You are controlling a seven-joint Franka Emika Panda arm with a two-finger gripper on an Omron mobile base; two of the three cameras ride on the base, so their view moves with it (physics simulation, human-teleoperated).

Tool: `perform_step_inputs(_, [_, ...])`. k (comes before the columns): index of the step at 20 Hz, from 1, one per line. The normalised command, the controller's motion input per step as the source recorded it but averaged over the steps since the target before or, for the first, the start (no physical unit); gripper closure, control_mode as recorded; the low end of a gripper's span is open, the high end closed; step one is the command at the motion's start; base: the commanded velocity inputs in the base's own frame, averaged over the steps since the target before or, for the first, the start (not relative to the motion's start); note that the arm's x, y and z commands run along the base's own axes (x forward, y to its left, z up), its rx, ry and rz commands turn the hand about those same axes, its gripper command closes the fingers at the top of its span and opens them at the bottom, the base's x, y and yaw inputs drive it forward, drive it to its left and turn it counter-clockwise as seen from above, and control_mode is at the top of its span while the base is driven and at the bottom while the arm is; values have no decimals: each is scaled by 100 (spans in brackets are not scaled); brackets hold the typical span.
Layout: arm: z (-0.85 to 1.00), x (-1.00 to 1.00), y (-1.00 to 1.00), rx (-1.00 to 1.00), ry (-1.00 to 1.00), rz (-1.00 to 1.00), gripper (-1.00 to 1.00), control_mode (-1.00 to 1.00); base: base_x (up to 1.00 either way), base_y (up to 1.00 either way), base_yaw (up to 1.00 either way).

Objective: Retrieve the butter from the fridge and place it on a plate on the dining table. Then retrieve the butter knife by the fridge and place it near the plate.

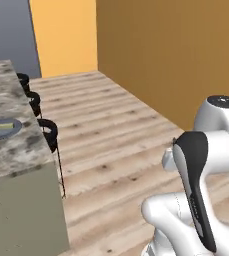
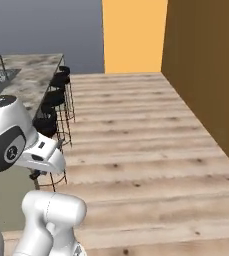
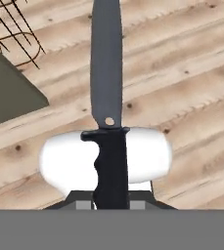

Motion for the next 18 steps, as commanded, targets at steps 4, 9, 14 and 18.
perform_step_inputs(4, [0,0,0,0,0,0,100,100,87,-81,65])
perform_step_inputs(9, [0,0,0,0,0,0,100,100,85,-84,62])
perform_step_inputs(14, [0,0,0,0,0,0,100,100,89,-81,63])
perform_step_inputs(18, [0,0,0,0,0,0,100,100,93,-75,67])
